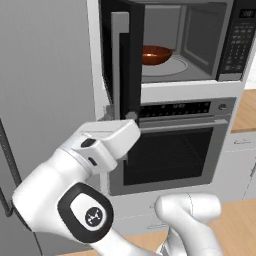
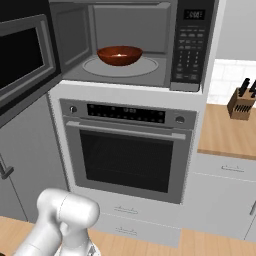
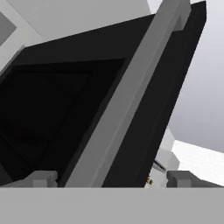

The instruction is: Open the microwave, place the bowl with waffle inside the microwave, then close the microwave door and turn it on.

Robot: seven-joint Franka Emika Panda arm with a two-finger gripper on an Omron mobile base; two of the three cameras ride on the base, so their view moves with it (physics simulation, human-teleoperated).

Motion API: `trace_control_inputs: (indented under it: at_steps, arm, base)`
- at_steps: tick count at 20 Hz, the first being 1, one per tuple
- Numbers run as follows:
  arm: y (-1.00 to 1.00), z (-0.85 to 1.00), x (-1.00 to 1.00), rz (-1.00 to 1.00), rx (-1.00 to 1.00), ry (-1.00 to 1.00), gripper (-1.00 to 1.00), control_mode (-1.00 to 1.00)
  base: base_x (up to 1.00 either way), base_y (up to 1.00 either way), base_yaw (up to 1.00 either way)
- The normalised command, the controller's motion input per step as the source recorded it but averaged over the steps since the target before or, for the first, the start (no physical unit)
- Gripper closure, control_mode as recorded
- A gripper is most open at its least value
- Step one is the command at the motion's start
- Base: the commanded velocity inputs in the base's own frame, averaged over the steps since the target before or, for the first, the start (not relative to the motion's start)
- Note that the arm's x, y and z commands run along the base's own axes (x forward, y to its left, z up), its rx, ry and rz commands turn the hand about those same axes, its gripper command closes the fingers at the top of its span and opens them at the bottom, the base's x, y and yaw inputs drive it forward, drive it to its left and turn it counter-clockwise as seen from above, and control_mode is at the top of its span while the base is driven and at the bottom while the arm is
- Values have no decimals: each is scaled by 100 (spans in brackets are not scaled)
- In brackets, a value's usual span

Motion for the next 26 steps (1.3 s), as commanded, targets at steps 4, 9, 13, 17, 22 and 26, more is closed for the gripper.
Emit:
trace_control_inputs:
  at_steps: [4, 9, 13, 17, 22, 26]
  arm:
    - [-51, 9, 32, 0, 0, 0, -100, -100]
    - [-68, 13, 13, 0, 0, 0, -100, -100]
    - [-73, 13, 9, 0, 0, 0, -100, -100]
    - [-77, 16, 9, 0, 0, 0, -100, -100]
    - [-77, 12, 14, -3, 0, 0, -100, -100]
    - [-75, 4, 24, -4, 0, 0, -100, -100]
  base:
    - [0, 0, 0]
    - [0, 0, 0]
    - [0, 0, 0]
    - [0, 0, 0]
    - [0, 0, 0]
    - [0, 0, 0]
